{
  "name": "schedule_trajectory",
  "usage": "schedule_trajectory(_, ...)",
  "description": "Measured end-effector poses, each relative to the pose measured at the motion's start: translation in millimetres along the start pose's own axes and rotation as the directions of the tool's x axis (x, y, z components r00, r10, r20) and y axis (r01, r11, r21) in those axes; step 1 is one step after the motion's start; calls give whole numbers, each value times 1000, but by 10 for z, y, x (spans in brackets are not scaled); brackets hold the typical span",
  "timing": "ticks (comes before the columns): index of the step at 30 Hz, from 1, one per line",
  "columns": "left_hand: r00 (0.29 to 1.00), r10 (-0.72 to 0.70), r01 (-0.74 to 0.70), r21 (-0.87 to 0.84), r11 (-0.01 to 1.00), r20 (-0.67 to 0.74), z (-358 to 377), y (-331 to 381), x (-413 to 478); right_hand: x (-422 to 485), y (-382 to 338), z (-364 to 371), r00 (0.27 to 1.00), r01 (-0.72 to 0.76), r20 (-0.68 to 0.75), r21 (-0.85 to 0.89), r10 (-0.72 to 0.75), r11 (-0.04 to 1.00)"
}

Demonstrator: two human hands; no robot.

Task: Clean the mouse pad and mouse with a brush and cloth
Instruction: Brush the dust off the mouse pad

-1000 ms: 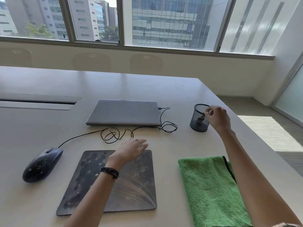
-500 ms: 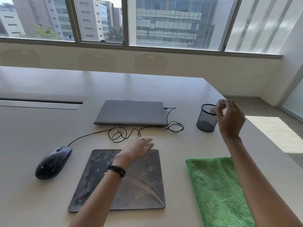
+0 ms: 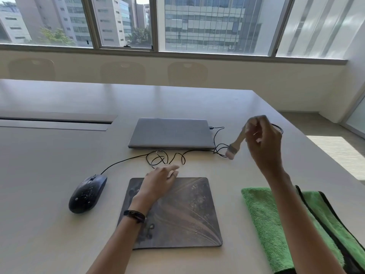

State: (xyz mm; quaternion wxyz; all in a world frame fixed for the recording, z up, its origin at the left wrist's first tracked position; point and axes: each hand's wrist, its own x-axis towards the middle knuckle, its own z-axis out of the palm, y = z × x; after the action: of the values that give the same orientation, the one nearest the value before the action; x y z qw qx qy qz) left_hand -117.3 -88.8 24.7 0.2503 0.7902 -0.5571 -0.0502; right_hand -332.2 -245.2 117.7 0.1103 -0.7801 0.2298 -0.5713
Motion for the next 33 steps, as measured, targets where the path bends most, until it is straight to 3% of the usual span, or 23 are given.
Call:
schedule_trajectory(7,995,62,-71,113,991,78,-126,-122,-154,-267,-423,483,975,-95,219,229,44,969)
schedule_trajectory(14,975,163,-189,179,965,150,-177,-194,-291,-559,-624,815,908,-161,414,216,59,963)
schedule_trajectory(24,963,155,-207,236,949,221,-140,-276,-330,-693,-599,923,850,-130,526,166,24,977)
schedule_trajectory(29,961,142,-194,214,957,237,-124,-290,-331,-730,-583,984,865,-250,475,134,159,959)
schedule_trajectory(33,961,125,-176,194,965,248,-131,-296,-326,-736,-581,1010,824,-307,520,77,225,949)
